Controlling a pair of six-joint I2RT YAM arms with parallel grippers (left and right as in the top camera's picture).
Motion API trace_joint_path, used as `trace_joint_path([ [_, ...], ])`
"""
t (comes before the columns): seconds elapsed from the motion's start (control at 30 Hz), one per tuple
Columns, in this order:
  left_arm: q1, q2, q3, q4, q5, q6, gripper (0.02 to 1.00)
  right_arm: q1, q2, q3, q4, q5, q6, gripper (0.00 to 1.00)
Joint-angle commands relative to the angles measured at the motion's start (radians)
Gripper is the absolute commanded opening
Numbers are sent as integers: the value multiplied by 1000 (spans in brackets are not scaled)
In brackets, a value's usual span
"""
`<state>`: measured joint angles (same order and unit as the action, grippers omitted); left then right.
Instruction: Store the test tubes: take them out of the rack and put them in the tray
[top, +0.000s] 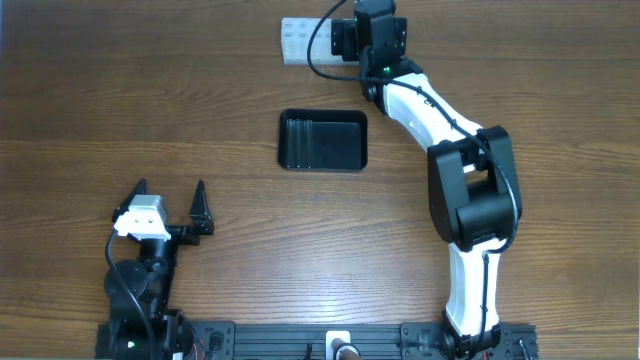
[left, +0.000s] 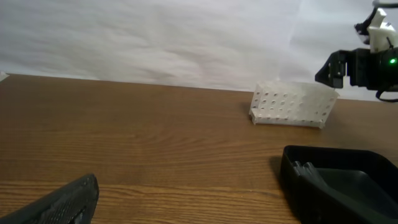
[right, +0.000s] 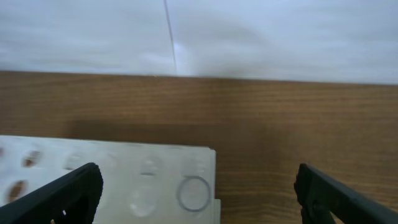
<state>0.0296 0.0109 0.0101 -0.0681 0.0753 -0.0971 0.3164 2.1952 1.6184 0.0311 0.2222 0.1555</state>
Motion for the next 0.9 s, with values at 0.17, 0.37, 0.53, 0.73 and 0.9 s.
trace_joint_path([
  [0.17, 6, -6, -4, -4, 10, 11, 1000, -12, 16, 0, 8, -15, -4, 695],
  [0.37, 6, -6, -4, -4, 10, 12, 1000, -12, 16, 0, 8, -55, -4, 527],
  [0.53, 6, -6, -4, -4, 10, 12, 1000, -12, 16, 0, 11, -58, -4, 461],
  [0.73, 6, -6, -4, -4, 10, 12, 1000, -12, 16, 0, 11, -58, -4, 375],
  [0.9, 6, -6, -4, -4, 10, 12, 1000, -12, 17, 0, 14, -58, -4, 261],
])
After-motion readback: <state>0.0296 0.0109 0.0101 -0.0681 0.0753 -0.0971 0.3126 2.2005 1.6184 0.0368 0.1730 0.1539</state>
